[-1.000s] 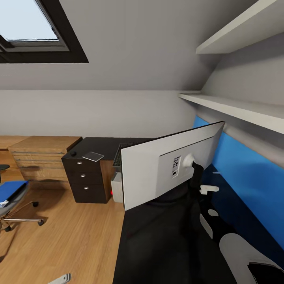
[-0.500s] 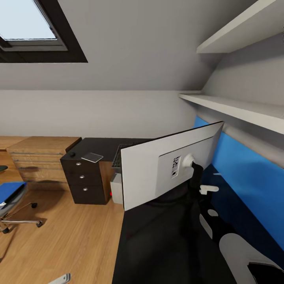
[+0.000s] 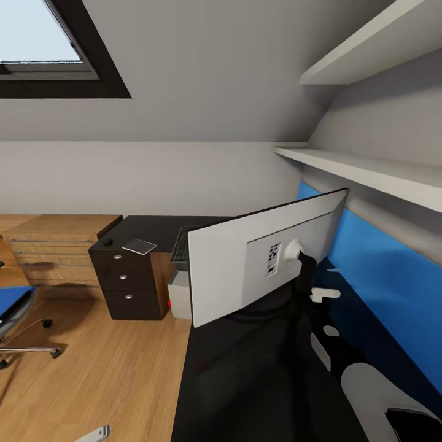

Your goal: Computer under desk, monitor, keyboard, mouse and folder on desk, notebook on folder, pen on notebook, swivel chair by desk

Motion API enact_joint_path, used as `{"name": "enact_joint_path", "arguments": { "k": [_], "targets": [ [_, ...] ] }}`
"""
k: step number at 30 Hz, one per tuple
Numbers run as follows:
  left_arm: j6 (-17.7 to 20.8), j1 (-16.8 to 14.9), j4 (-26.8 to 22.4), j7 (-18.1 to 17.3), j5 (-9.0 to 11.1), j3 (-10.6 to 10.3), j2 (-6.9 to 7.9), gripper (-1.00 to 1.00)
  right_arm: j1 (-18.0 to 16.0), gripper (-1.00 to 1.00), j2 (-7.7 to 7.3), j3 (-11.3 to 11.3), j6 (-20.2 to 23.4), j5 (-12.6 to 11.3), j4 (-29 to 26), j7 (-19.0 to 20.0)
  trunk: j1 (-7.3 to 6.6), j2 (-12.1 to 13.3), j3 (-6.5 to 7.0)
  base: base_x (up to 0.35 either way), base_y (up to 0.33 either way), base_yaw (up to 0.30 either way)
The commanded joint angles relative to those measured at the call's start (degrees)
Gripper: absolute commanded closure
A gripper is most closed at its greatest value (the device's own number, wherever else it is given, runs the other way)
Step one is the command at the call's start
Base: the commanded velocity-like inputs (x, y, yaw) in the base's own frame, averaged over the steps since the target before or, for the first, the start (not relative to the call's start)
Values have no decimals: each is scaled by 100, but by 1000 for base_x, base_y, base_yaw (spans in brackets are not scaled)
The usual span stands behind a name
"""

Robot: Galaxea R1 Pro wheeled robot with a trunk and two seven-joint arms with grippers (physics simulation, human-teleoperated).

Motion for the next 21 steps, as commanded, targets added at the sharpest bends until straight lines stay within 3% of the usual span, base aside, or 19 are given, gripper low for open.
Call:
{"name": "enact_joint_path", "arguments": {
  "k": [1, 21],
  "targets": [
    [15, -4, -11, 50, 30, -33, 9, -100, -8, 100, 0, -16, -22, -5, -9, -18, 0, -5, -5, 0, 0, 0],
    [15, -1, -11, 50, 30, -33, 9, -100, -8, 100, 9, -9, -22, -3, -4, -10, 0, -5, 23, 0, 0, -37]
  ]
}}
